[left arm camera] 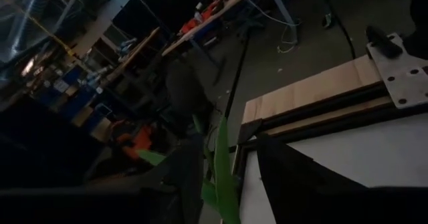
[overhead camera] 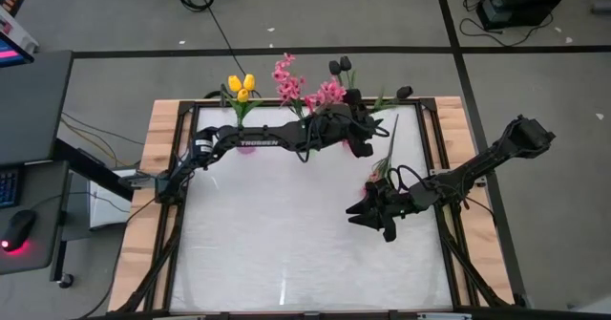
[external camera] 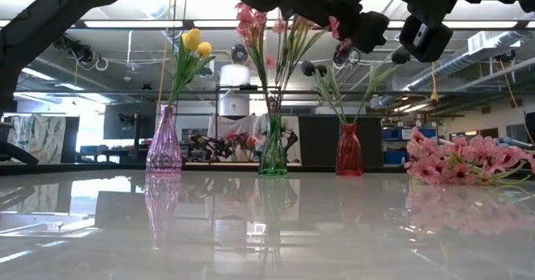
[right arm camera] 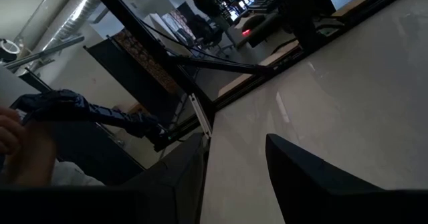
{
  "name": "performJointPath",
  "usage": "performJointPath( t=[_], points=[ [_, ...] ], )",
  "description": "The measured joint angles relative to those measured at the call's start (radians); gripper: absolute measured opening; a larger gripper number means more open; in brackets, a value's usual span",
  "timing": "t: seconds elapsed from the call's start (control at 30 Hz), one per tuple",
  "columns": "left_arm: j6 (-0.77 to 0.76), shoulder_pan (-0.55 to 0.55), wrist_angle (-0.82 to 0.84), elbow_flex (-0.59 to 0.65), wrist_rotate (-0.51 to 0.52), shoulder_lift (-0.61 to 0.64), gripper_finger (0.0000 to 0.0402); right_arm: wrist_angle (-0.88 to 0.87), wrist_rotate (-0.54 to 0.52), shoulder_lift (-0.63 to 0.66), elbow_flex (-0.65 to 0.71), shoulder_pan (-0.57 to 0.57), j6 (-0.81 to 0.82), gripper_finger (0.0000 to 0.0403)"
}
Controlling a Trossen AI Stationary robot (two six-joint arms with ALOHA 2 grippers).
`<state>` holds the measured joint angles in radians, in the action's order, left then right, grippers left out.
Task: Sort flowers into vase by color
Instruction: Put the pink flower into the green vase
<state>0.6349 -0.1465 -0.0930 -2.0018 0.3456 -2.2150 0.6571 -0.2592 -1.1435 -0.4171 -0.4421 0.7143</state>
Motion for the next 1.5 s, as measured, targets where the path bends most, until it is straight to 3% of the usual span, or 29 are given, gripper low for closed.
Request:
performJointPath(
  t=[0.17,0.87,1.2,1.5],
  points=[
    [0.066,0.019,0.003,0.0,0.054,0.016,0.0147,0.0,0.0,0.0,0.0,0.0,0.0,0.0172],
    [0.013,0.131,0.062,0.0,0.065,0.163,0.0147,0.001,0.0,0.0,0.0,0.0,0.0,0.0172],
    [-0.016,0.18,0.187,0.0,0.096,0.246,0.0147,0.004,0.0,0.0,0.0,0.0,0.0,0.0172],
    [-0.181,0.176,0.402,0.0,0.095,0.324,0.0147,0.005,0.002,0.0,0.0,0.0,0.0,0.0172]
  ],
)
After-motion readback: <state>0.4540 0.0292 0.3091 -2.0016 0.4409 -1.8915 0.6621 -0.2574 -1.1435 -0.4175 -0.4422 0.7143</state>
